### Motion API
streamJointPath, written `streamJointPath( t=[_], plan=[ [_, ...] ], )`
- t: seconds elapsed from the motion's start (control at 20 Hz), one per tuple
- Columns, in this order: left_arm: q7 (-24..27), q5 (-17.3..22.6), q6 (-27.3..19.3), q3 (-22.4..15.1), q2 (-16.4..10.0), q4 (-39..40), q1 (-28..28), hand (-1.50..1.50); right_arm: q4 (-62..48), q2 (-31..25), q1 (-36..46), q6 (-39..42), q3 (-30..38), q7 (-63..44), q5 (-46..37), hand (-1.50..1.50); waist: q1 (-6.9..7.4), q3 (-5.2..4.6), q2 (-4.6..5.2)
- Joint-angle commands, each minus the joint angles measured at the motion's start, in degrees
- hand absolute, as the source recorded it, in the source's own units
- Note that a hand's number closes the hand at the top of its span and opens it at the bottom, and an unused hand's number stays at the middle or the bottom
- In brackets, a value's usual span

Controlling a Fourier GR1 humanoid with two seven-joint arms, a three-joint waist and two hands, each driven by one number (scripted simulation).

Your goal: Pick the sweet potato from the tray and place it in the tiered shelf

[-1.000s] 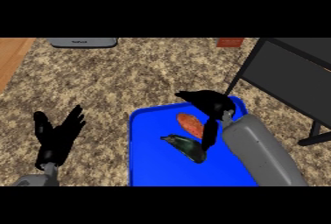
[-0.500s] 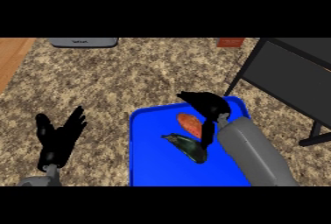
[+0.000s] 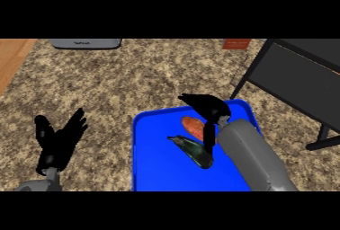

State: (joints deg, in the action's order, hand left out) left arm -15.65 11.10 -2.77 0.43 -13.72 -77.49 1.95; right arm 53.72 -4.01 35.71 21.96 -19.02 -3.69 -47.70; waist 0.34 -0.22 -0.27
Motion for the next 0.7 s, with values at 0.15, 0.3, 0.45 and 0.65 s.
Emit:
streamJointPath(
  t=[0.15,0.3,0.45,0.65],
  plan=[
    [-1.7,-0.2,1.1,1.3,-0.1,-2.1,-0.1,0.00,-7.6,3.9,0.9,-3.8,0.7,4.8,-2.4,-1.50,0.29,0.23,0.35],
    [-0.1,-1.5,0.0,-0.2,1.2,0.4,0.3,0.00,-4.9,0.0,0.6,2.7,-11.3,10.6,-9.6,1.50,0.58,0.20,0.31],
    [0.4,-2.5,-0.9,-0.4,2.6,2.0,1.7,0.00,-9.5,2.7,1.6,1.4,-4.5,13.0,-4.9,1.50,0.19,0.22,0.50],
    [2.2,-1.7,1.5,0.6,2.0,2.9,0.4,0.00,-8.0,3.8,1.9,1.5,-4.2,12.8,-4.3,1.50,0.16,0.21,0.38]
  ],
)
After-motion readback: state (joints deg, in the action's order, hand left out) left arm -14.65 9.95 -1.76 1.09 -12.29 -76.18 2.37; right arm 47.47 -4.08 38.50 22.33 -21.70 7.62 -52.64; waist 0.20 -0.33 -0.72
